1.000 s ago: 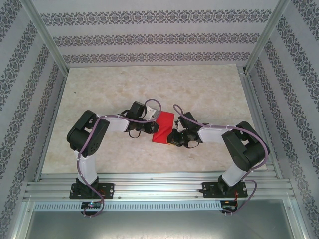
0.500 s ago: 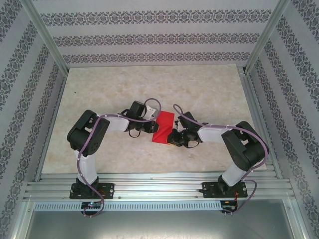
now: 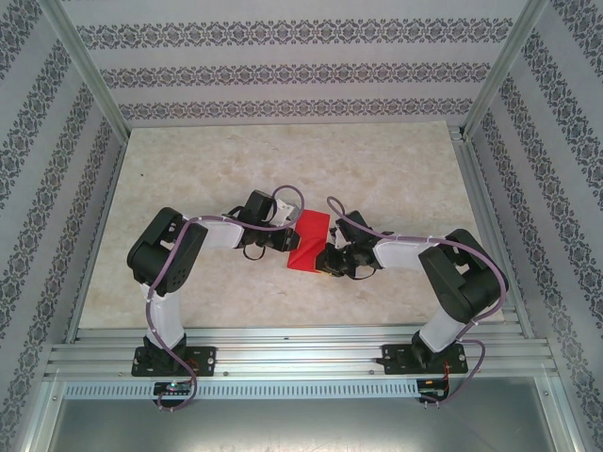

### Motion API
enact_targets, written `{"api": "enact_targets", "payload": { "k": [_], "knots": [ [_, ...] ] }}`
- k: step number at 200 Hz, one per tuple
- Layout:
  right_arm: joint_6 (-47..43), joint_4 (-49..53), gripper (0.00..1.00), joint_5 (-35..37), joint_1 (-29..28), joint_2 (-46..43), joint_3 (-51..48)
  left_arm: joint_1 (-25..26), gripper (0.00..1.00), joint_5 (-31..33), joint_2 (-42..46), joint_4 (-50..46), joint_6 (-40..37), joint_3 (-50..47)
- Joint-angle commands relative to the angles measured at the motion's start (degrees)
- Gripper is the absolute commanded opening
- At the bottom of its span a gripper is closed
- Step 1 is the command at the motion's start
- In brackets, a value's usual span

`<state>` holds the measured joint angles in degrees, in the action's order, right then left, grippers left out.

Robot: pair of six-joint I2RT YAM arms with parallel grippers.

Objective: Fold a paper plane with a square sheet of paper (fold left side to right side)
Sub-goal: Fold the triangle a second time at the center of the table.

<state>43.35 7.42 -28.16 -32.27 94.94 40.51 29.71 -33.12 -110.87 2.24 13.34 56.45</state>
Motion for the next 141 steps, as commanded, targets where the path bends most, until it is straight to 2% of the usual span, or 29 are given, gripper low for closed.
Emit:
{"api": "enact_targets", "payload": {
  "k": [1,36,79,141],
  "knots": [
    [-1.07,2.5,0.17,2.33,-0.69,-1.17,1.39,-1.19,0.13,2.27,-1.98,1.63,-0.73,-0.17],
    [-1.79,3.66,0.17,2.32,-0.58,-0.42,2.12,-1.16,0.13,2.27,-2.39,1.71,-0.71,0.28],
    [-1.33,4.07,0.19,2.03,0.78,-5.64,4.66,-1.21,0.13,2.19,-2.64,2.13,-0.78,-0.6],
    [6.54,-9.53,0.16,4.24,0.13,-0.78,6.93,-1.18,0.11,2.43,-3.19,2.94,-0.38,-0.85]
  ]
}}
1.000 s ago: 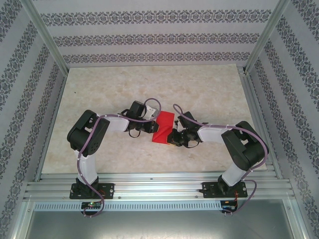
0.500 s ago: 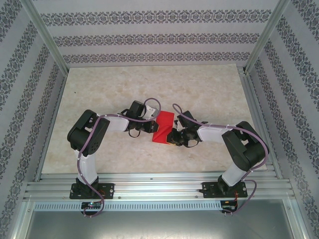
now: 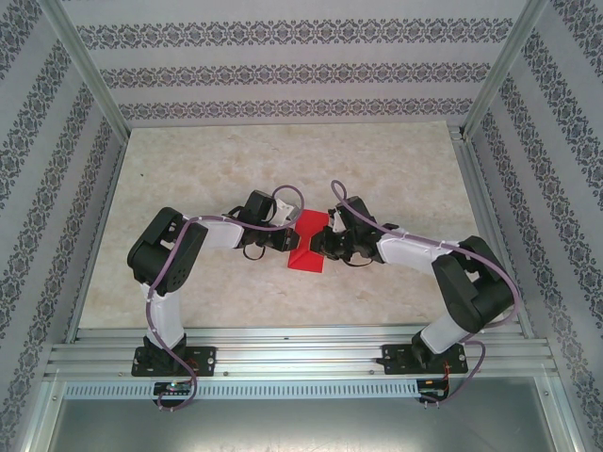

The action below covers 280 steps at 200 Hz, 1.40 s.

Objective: Fold a paper plane with a square sheet of paper (fold left side to right side)
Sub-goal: Fold the triangle a second time at the center of the table.

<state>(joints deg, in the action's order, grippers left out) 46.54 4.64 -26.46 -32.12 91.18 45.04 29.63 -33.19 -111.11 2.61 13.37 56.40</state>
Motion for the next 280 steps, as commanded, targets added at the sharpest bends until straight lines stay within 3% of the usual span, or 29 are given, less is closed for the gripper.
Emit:
{"api": "enact_targets", "payload": {
  "k": [1,67,213,280],
  "knots": [
    [3.36,-6.8,0.16,2.54,-0.04,3.19,2.54,-1.12,0.11,2.5,-2.96,2.57,-0.42,-0.79],
    [3.87,-8.6,0.15,2.07,-1.45,10.54,5.55,-1.08,0.09,2.82,-3.44,2.93,-0.2,-0.98],
    [1.18,-7.04,0.15,4.39,-1.27,13.65,3.66,-1.1,0.05,5.33,-4.51,2.57,0.74,-0.78],
    [1.0,-6.04,0.15,5.01,-1.19,15.56,1.58,-1.23,0.08,4.54,-2.73,2.33,1.64,-0.91]
  ]
}}
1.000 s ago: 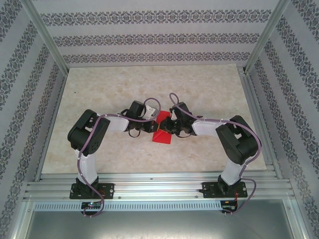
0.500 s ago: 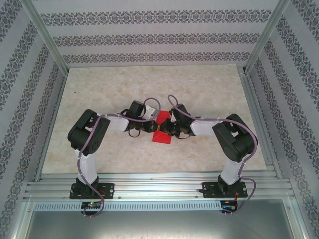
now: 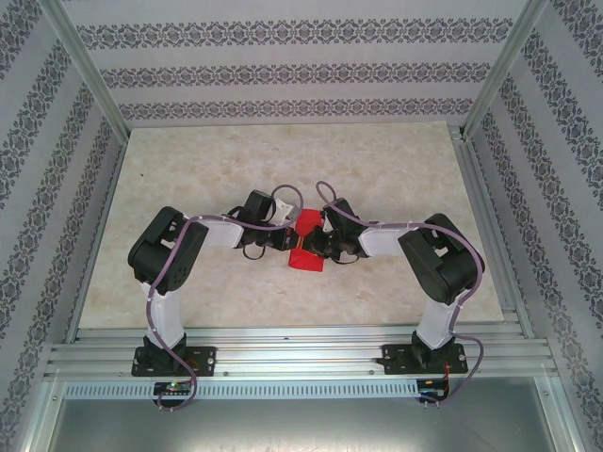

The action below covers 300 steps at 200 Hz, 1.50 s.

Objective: Fold a paper plane with a square sheet of paper (fold left side to right side)
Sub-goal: Fold the triangle a second time at the center of the table.

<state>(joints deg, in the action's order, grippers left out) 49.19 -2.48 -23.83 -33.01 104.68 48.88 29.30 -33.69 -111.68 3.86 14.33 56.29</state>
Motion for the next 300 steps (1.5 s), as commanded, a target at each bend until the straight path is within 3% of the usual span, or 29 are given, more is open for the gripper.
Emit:
{"api": "enact_targets", "payload": {
  "k": [1,51,111,178,300],
  "knots": [
    [-1.64,1.08,0.14,2.39,-0.25,2.08,-2.28,-0.9,0.08,5.0,-2.06,1.12,0.69,-0.86],
    [-1.98,1.95,0.13,2.73,-0.07,2.63,-3.49,-3.15,0.27,4.09,7.83,0.42,3.11,-4.71],
    [-2.63,2.58,0.13,2.81,0.15,2.46,-2.83,-1.32,0.19,-3.48,17.63,0.2,7.13,-12.71],
    [-2.7,2.74,0.13,2.95,-0.03,2.1,-2.93,3.7,0.16,-3.1,13.74,2.5,10.52,-10.44],
    [-3.95,4.47,0.13,2.98,0.1,2.37,-1.1,6.11,0.15,5.33,7.92,-8.28,4.19,-10.01]
  ]
}}
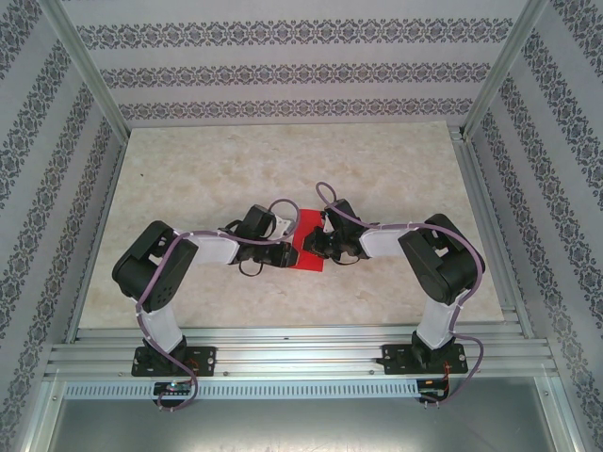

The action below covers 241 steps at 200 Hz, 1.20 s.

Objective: Fold a paper plane with a square sheet of paper (fold left side to right side)
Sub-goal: Fold the triangle a second time at the center of the table.

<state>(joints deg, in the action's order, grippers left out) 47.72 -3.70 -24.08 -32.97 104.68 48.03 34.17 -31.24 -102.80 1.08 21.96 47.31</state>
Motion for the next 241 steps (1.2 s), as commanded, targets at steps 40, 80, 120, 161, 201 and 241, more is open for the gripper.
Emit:
{"api": "enact_targets", "payload": {
  "k": [40,80,120,161,201,241],
  "knots": [
    [-4.6,6.19,0.13,3.7,1.14,1.49,0.57,1.65,0.14,5.37,-1.82,-8.84,-5.55,-2.55],
    [-5.28,3.62,0.13,1.38,3.79,-2.47,-0.17,2.0,0.13,6.88,-2.13,-7.93,-5.26,-4.78],
    [-4.76,7.09,0.11,0.34,2.13,-7.21,0.19,2.76,0.13,7.01,-2.47,-6.75,-4.59,-4.95],
    [0.75,1.53,0.09,-1.9,-1.06,-5.35,-2.38,3.43,0.12,7.95,-2.48,-6.49,-4.36,-4.66],
    [3.32,-2.39,0.08,-2.85,-2.42,-1.74,-2.03,4.08,0.12,8.91,-2.74,-6.63,-4.45,-4.68],
    [3.85,-3.25,0.08,-2.65,-2.53,0.29,-1.37,4.43,0.11,10.04,-2.87,-6.78,-4.39,-4.85]
  ]
}}
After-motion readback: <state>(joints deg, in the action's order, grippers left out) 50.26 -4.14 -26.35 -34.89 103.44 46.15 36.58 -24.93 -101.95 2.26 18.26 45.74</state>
